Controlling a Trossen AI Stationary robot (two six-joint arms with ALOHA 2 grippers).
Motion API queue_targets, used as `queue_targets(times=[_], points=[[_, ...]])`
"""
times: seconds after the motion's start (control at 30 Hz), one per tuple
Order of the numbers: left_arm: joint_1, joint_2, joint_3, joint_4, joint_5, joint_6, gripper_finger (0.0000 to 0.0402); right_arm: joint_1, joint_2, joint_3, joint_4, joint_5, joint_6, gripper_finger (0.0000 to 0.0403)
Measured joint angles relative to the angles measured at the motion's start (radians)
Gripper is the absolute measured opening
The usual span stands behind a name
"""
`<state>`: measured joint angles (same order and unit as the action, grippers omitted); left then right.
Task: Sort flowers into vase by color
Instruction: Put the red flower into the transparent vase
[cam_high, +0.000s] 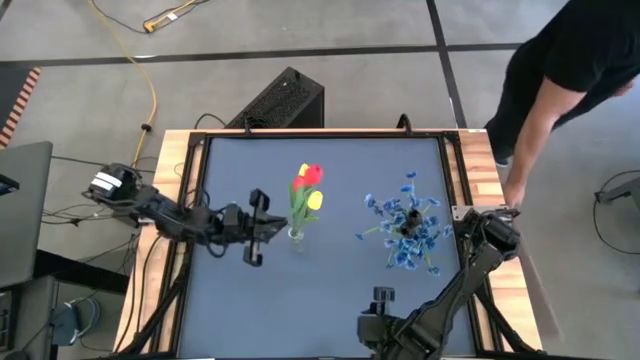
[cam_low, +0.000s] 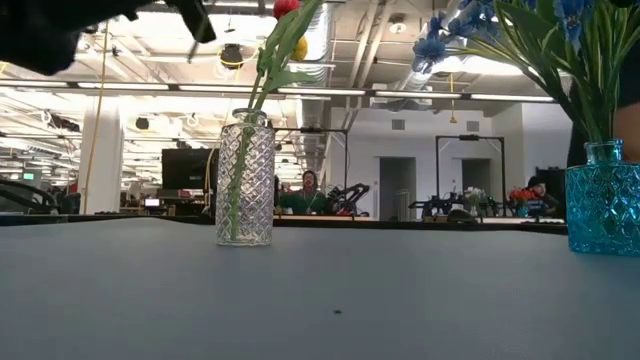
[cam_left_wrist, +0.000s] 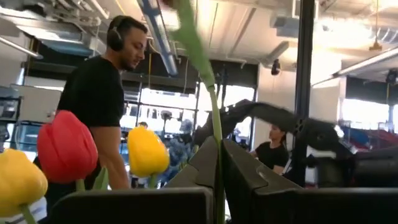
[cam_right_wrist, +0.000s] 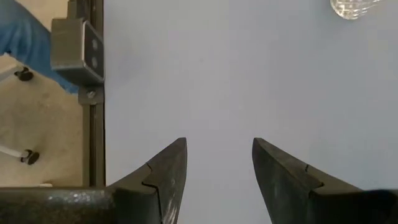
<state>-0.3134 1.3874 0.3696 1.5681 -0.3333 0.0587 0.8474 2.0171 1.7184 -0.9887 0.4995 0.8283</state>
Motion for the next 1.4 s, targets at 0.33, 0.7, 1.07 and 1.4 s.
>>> queue_targets(times=[0.33,0.7,1.07,1.4], points=[[0.049,0.089,0.129,-0.002,0.316,-0.062,0.0000,-0.008,-0.001,0.000,0.024,0.011,-0.096,0.0207],[-0.092,0.085,0.286,-0.117,0.486,-0.016,0.0000,-0.081,-0.004,0.136,0.320,0.368,-0.635,0.0171],[-0.134,0.085,0.317,-0.186,0.459,0.012,0.0000,-0.188,-0.004,0.214,0.716,0.432,-1.097,0.0141],[-0.133,0.085,0.317,-0.194,0.451,0.027,0.0000,-0.268,-0.004,0.214,0.768,0.312,-1.100,0.0139]])
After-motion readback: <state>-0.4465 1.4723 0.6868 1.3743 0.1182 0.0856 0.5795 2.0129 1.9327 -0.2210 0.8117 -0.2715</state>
